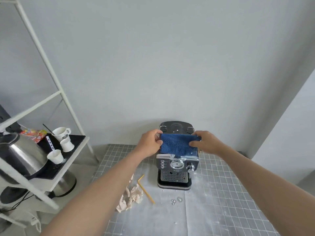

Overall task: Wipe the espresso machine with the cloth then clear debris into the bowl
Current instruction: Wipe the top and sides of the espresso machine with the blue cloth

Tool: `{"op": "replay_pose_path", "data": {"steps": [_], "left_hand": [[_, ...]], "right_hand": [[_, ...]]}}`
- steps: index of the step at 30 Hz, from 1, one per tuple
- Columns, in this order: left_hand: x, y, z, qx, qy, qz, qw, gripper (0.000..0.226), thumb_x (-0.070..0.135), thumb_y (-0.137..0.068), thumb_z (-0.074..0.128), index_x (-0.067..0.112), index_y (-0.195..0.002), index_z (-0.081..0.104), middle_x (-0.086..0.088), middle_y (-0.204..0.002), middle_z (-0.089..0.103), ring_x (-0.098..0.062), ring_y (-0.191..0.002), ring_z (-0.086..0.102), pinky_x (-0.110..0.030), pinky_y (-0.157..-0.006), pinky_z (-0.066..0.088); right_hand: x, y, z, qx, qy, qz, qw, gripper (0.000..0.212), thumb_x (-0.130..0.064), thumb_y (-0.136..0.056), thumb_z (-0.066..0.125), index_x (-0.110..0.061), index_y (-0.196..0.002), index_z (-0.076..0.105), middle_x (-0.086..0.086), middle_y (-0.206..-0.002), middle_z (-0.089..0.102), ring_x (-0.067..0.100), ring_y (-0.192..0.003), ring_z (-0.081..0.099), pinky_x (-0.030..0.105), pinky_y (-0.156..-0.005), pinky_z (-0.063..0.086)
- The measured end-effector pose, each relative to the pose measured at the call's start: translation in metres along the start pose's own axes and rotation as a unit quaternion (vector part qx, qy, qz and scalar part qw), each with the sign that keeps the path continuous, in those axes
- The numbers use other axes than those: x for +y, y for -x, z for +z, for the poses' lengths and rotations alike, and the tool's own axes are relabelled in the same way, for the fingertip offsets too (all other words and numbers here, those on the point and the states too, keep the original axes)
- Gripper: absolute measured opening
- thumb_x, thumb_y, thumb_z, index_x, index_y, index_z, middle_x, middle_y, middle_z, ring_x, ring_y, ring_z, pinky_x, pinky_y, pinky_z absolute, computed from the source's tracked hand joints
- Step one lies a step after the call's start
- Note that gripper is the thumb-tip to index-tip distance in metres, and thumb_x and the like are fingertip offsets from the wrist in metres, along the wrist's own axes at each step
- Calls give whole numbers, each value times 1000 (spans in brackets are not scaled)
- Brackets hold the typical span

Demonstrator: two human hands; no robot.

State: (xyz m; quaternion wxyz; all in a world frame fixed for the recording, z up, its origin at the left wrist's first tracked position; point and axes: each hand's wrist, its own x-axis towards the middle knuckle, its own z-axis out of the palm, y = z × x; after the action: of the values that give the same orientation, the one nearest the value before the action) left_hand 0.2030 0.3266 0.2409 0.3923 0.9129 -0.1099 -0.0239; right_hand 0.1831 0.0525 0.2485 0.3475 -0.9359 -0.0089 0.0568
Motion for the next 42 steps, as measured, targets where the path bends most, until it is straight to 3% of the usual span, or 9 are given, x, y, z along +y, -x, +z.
{"op": "replay_pose_path", "data": {"steps": [4,9,13,19,26,30,33,38,42], "left_hand": [[-8,-40,-10,-38,3,11,999,48,10,-97,65,24,-141,52,-1,-97,67,-16,-82,71,-26,-66,59],[-17,-70,-2,-95,-68,59,991,42,4,-94,57,22,-132,62,-2,-99,65,-10,-73,63,-23,-64,53],[-19,-78,6,-122,-124,72,982,39,2,-93,53,16,-125,69,-6,-118,67,-23,-96,65,-37,-86,57],[-22,-76,16,-120,-258,90,954,37,10,-93,56,16,-129,61,-9,-125,50,-30,-111,53,-44,-87,53],[-13,-56,46,-90,-281,164,941,64,6,-93,57,15,-155,40,-12,-161,34,-31,-146,34,-47,-119,31],[-8,-46,64,-75,-283,158,943,75,1,-95,55,17,-162,25,-9,-171,19,-26,-158,15,-46,-130,7],[-7,-41,74,-69,-274,168,945,74,4,-97,51,22,-163,22,-3,-172,15,-23,-160,8,-47,-130,2],[0,-29,96,-72,-251,154,953,51,42,-109,25,37,-158,32,7,-172,15,-27,-160,4,-54,-128,11],[-3,-30,108,-48,-306,167,936,45,44,-107,31,38,-148,49,3,-167,34,-35,-155,27,-62,-117,36]], "right_hand": [[-7,-32,3,16,18,26,999,15,-22,-92,73,-21,-107,69,-1,-92,70,13,-77,63,25,-61,45],[-1,-54,12,16,45,66,997,25,-21,-89,74,-25,-112,67,-1,-100,71,13,-84,66,23,-64,49],[8,-63,20,9,75,68,995,27,-27,-89,73,-29,-115,66,-4,-102,70,11,-88,65,25,-71,53],[21,-72,20,13,92,64,994,28,-40,-88,75,-34,-115,69,-10,-106,69,9,-94,64,31,-84,52],[41,-100,2,85,82,37,992,24,-42,-96,68,-30,-117,69,-11,-111,65,7,-92,61,37,-87,53],[54,-122,-2,72,89,24,993,39,-44,-99,62,-26,-135,62,-1,-134,58,23,-122,57,46,-103,50],[60,-137,1,56,121,9,991,50,-47,-103,55,-22,-147,54,6,-150,50,31,-138,44,49,-111,43],[64,-150,17,14,152,10,988,57,-53,-107,40,-20,-153,44,9,-155,47,35,-138,44,51,-111,42],[69,-156,25,11,120,17,993,57,-55,-109,30,-21,-153,44,6,-154,51,35,-137,46,52,-111,41]]}}
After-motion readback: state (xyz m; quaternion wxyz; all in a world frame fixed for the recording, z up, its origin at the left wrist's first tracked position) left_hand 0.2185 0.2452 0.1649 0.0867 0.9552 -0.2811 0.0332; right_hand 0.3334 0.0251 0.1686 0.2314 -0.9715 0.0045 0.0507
